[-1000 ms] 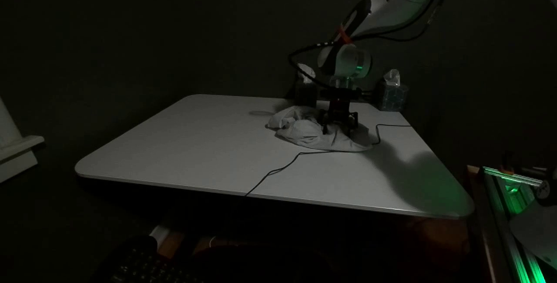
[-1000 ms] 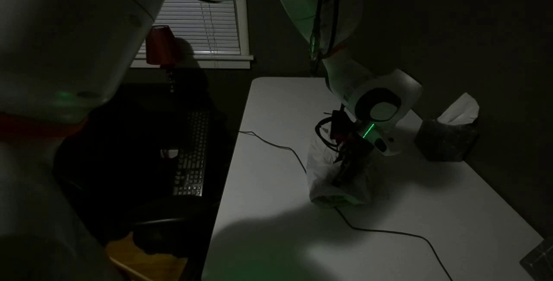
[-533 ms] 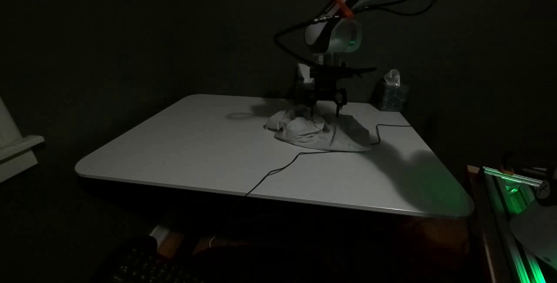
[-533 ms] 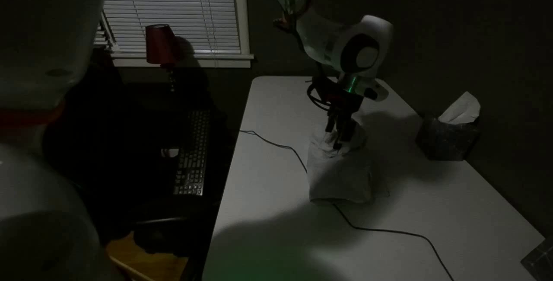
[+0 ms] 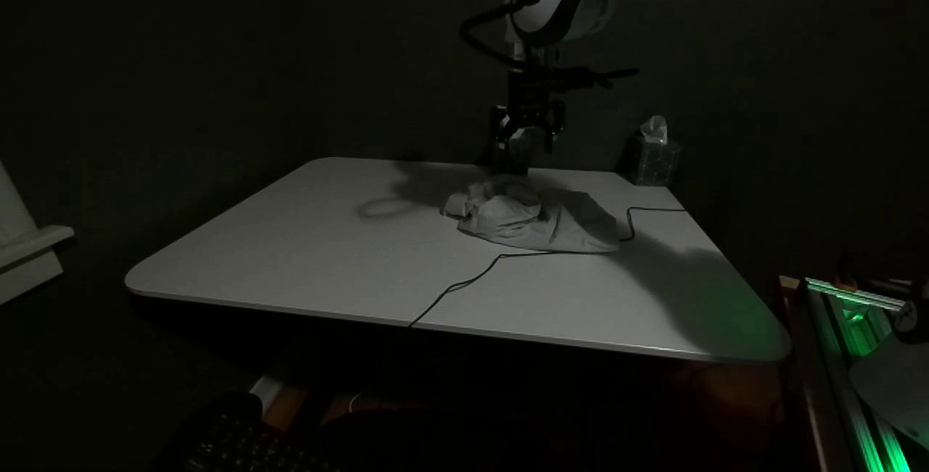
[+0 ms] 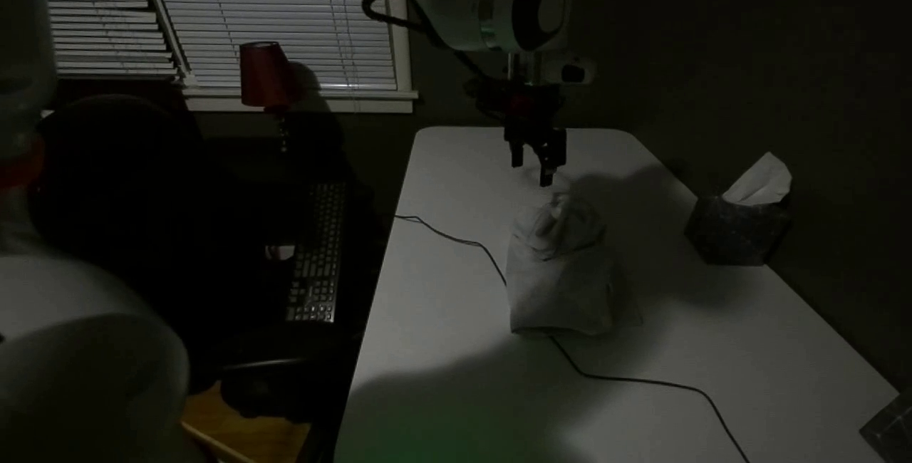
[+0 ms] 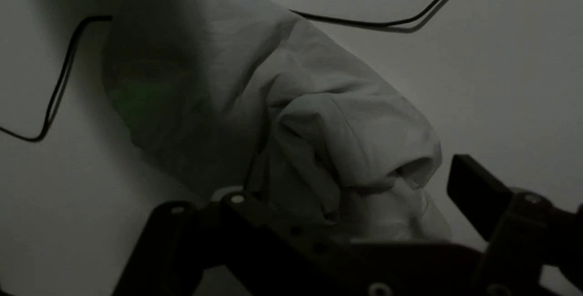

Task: Fold the shirt on the table

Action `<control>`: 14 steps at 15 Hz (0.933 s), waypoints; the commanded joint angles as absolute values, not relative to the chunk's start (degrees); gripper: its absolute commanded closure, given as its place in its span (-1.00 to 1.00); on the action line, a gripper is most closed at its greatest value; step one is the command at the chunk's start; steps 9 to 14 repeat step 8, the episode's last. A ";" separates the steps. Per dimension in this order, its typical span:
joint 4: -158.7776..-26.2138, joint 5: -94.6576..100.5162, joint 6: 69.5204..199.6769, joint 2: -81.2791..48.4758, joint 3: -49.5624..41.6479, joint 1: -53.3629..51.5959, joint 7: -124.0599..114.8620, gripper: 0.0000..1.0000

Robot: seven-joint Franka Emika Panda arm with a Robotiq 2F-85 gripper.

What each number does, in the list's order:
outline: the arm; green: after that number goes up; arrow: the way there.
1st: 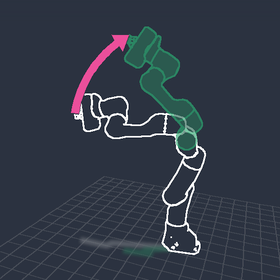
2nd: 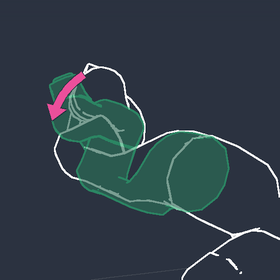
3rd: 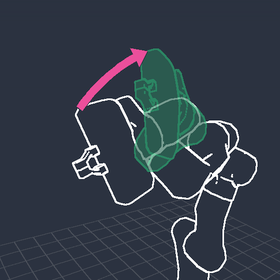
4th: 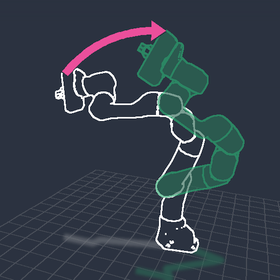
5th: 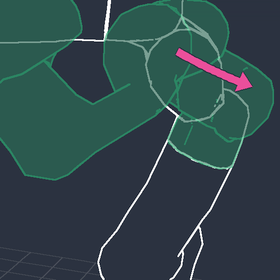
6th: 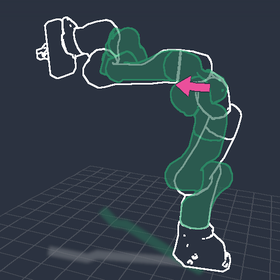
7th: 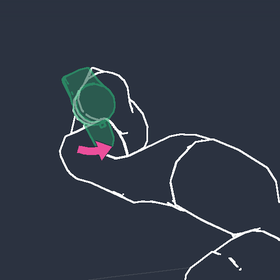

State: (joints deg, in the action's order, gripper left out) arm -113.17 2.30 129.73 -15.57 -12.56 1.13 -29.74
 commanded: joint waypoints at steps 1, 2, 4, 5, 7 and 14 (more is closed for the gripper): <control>-114.29 4.10 131.12 -14.28 -11.25 1.68 -28.92 -1.00; -115.40 4.98 132.11 -13.16 -10.86 1.53 -28.16 -1.00; -116.67 5.64 132.62 -11.90 -10.53 1.53 -27.49 -1.00; -117.00 5.72 132.69 -11.62 -10.51 1.58 -27.20 -1.00; -117.20 5.77 132.77 -11.55 -10.51 1.63 -26.96 -1.00; -117.23 5.80 132.79 -11.54 -10.51 1.63 -26.92 -1.00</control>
